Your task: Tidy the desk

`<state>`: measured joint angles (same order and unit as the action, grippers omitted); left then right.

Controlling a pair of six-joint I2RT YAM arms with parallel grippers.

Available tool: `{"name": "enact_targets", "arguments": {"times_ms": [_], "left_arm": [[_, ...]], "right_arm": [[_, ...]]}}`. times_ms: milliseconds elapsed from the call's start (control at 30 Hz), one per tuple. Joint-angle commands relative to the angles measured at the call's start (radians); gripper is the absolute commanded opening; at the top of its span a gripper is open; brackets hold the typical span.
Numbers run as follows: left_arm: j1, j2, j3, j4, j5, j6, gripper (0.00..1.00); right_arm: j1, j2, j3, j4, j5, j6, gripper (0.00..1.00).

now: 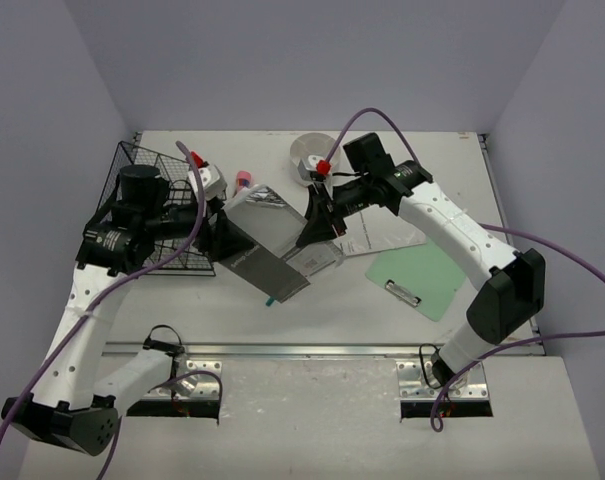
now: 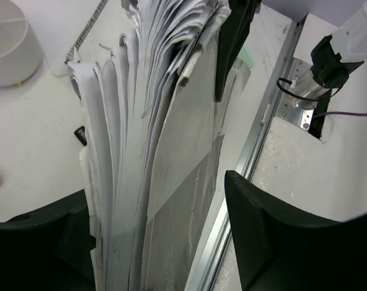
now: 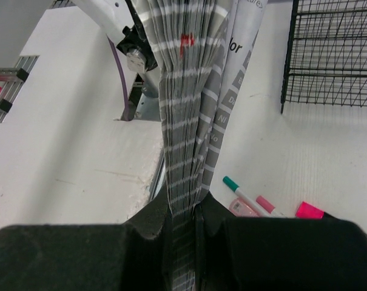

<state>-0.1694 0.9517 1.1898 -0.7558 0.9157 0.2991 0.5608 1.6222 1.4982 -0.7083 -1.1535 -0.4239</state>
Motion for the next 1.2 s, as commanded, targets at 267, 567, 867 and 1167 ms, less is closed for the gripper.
{"name": "enact_targets", "arguments": {"times_ms": [267,567,867,1167], "left_arm": [[0.005,0.081,0.094,-0.234,0.043,0.264,0.71],[0.005,0.072,0.084,-0.227,0.094,0.272,0.10],[0.005,0.056,0.059,-0.125,0.045,0.099,0.00],[0.130,-0.036,0.189,-0.189,-0.269,-0.027,0.00]], "right_arm": [[-0.008,-0.041,0.045,-0.071,-0.017,-0.113,0.00],[-0.006,-0.040,0.033,-0.071,-0.006,-0.135,0.00],[0.007,-0.038,0.020,0.041,0.016,0.002,0.40],[0.006,-0.060,-0.023,0.173,0.140,0.170,0.99]]}}
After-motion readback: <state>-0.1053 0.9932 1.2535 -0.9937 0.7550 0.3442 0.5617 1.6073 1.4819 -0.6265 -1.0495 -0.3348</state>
